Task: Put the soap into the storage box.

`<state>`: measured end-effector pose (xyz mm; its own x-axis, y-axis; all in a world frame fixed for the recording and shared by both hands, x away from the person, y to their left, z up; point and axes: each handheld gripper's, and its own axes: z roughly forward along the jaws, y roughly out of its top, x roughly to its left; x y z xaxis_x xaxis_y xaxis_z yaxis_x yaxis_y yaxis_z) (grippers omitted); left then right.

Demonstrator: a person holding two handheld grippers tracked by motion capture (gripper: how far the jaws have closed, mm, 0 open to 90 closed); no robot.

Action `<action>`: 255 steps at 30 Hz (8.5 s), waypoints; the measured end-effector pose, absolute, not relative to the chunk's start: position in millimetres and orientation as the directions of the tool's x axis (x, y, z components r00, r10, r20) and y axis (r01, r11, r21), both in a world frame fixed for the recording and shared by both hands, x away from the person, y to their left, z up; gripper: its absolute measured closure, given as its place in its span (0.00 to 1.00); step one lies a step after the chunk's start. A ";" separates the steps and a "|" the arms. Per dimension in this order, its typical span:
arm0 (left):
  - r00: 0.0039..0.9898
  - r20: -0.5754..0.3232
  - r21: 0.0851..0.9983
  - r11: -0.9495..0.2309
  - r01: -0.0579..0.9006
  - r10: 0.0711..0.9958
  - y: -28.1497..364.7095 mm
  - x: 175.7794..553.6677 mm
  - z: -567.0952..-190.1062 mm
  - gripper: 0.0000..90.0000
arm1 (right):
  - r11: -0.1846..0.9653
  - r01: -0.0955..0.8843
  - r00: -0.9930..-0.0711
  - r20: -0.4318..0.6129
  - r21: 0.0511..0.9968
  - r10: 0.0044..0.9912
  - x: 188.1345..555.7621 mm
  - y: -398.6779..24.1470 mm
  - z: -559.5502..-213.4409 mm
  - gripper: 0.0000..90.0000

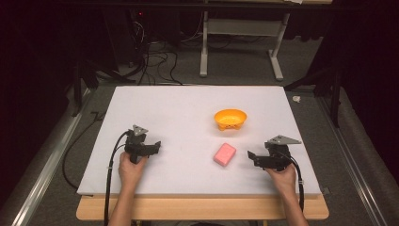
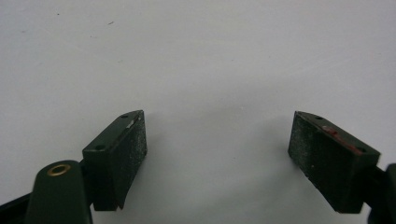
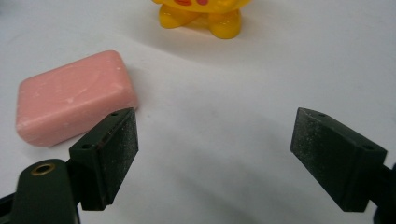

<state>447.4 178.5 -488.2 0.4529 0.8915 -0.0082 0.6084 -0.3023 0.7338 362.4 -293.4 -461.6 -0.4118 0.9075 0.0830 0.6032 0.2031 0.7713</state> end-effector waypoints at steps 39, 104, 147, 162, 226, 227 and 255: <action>0.452 -0.009 0.734 -0.301 0.609 0.892 178.6 447.5 -488.3 0.22 | 0.341 0.524 -0.586 0.041 0.780 0.809 360.1 -235.4 -455.2 0.14; 0.449 -0.010 0.735 -0.298 0.609 0.894 178.4 447.5 -488.4 0.21 | 0.503 0.508 -0.694 -0.013 0.699 0.719 394.4 -189.5 -484.2 0.15; 0.448 -0.008 0.733 -0.300 0.610 0.894 178.5 447.6 -488.3 0.21 | 0.446 0.520 -0.690 0.050 0.729 0.722 379.7 -207.6 -464.1 0.15; 0.448 -0.008 0.733 -0.299 0.611 0.894 178.6 447.6 -488.3 0.21 | 0.389 0.535 -0.649 0.070 0.750 0.757 377.4 -223.9 -455.4 0.15; 0.446 -0.010 0.733 -0.297 0.612 0.895 178.7 447.8 -488.3 0.20 | 0.191 0.597 -0.493 0.168 0.780 0.854 421.3 -252.6 -404.0 0.15; 0.446 -0.010 0.733 -0.297 0.612 0.895 178.6 447.8 -488.4 0.20 | 0.183 0.596 -0.493 0.176 0.782 0.852 422.4 -253.1 -403.2 0.15; 0.446 -0.010 0.732 -0.297 0.613 0.895 178.7 447.8 -488.3 0.20 | 0.148 0.652 -0.461 0.233 0.744 0.856 461.6 -246.3 -391.1 0.15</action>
<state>447.8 178.7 -488.3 0.4462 0.8949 -0.0105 0.6131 -0.2972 0.7319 461.6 -246.3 -391.1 -0.4607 0.8565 0.2328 0.6516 0.1483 0.7439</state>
